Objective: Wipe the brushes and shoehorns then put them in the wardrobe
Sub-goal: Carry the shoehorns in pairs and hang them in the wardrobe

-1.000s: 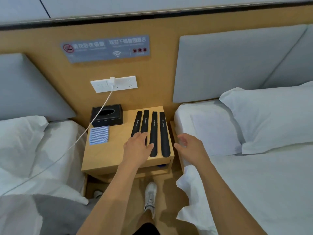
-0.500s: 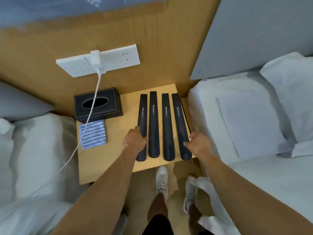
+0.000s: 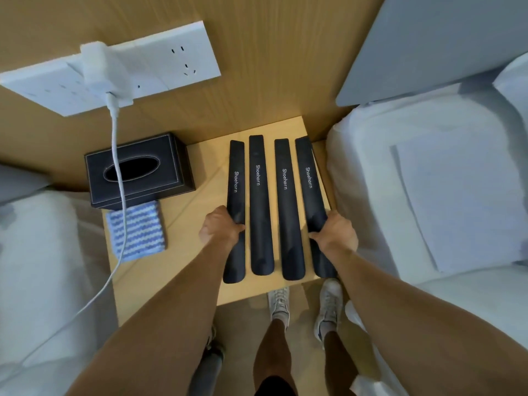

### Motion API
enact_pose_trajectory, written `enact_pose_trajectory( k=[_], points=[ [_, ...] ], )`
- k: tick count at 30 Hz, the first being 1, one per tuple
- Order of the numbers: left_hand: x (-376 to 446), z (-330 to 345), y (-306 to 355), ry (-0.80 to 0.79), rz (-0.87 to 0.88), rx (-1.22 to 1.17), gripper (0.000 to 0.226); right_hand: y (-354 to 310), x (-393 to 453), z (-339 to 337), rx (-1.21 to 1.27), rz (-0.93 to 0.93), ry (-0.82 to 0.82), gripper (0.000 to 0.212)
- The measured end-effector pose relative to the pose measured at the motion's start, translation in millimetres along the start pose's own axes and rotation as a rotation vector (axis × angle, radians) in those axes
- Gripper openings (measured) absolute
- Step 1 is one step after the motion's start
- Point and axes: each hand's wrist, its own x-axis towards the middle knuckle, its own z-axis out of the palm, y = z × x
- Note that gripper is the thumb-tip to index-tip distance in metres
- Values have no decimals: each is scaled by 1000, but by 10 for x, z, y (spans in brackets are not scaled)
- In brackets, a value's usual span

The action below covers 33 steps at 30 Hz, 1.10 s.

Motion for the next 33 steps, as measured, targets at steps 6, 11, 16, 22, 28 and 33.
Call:
enact_pose_trajectory(
  k=[6,11,16,22,28,33],
  points=[
    [-64,-235,32,110,24,-9,18,171,22,-108,221,43,-174,3],
    [-361,-522,253,206,145,-61,19,317,-200,-513,434,126,-6,28],
    [-719,-741,840,186,400,-106,14,428,-450,-1065,647,128,182,10],
    [-1281,-949,1706,180,659,-145,15,633,-861,-1862,805,101,365,11],
    [-2050,-1068,2428,125,874,-236,10,1063,-1397,-2546,882,31,514,10],
    [-2821,-1069,2877,118,1043,-330,14,1448,-1926,-3053,904,-68,664,11]
  ],
)
